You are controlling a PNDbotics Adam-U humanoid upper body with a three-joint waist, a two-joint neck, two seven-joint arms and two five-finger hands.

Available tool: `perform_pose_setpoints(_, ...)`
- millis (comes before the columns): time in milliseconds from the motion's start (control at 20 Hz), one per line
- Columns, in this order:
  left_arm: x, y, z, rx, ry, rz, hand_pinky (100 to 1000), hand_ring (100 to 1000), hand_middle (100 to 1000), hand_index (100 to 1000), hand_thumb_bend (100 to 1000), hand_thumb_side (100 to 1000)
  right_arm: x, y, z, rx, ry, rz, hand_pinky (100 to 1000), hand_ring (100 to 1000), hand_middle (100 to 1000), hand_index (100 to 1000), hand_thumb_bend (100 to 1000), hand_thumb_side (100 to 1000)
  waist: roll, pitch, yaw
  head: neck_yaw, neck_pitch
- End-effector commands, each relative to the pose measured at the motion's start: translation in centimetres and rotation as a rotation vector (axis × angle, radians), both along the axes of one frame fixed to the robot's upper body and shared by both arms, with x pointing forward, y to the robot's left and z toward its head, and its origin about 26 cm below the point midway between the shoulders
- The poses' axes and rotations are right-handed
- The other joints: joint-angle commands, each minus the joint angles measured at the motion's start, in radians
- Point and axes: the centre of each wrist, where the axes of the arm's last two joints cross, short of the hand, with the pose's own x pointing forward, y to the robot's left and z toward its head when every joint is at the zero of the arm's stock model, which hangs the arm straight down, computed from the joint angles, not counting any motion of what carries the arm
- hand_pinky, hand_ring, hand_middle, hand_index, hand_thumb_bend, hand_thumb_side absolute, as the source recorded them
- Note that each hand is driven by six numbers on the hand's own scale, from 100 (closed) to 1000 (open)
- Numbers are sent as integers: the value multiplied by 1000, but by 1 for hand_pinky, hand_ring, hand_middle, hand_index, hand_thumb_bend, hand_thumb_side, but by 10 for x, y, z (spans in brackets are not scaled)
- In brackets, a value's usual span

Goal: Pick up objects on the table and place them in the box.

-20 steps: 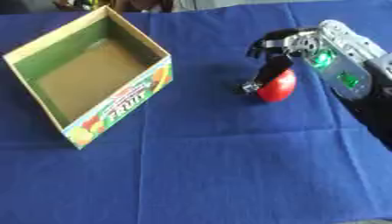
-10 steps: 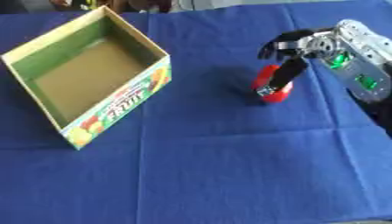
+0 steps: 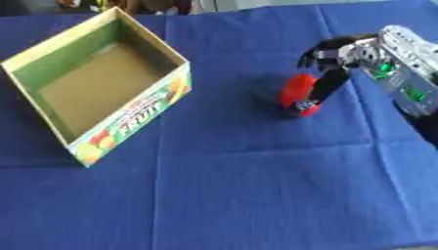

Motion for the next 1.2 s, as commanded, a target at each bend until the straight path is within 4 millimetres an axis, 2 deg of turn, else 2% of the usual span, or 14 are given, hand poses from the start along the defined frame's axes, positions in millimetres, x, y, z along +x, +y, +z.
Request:
perform_pose_setpoints(50, -3, -2, 6, 6, -26, -13, 608, 833, 778, 792, 100, 1000, 1, -8, 10, -7, -3, -51, 736, 848, 891, 957, 547, 521, 1, -16, 0, -3, -12)
perform_pose_setpoints(600, -2, -1, 7, 2, -27, -13, 607, 835, 780, 791, 100, 1000, 10, -11, -3, 29, 42, -79, 631, 777, 851, 943, 508, 506, 4, -10, 4, -9, -15)
perform_pose_setpoints(850, -2, -2, 7, 1, -28, -14, 607, 835, 780, 790, 100, 1000, 12, -10, -5, 37, 47, -87, 550, 727, 829, 932, 482, 476, 5, -8, 6, -9, -16)
perform_pose_setpoints(1200, -2, -2, 8, 0, -28, -15, 607, 837, 781, 789, 100, 1000, 11, -9, -3, 65, 26, -92, 488, 686, 793, 902, 443, 444, 7, -5, 6, -8, -13)
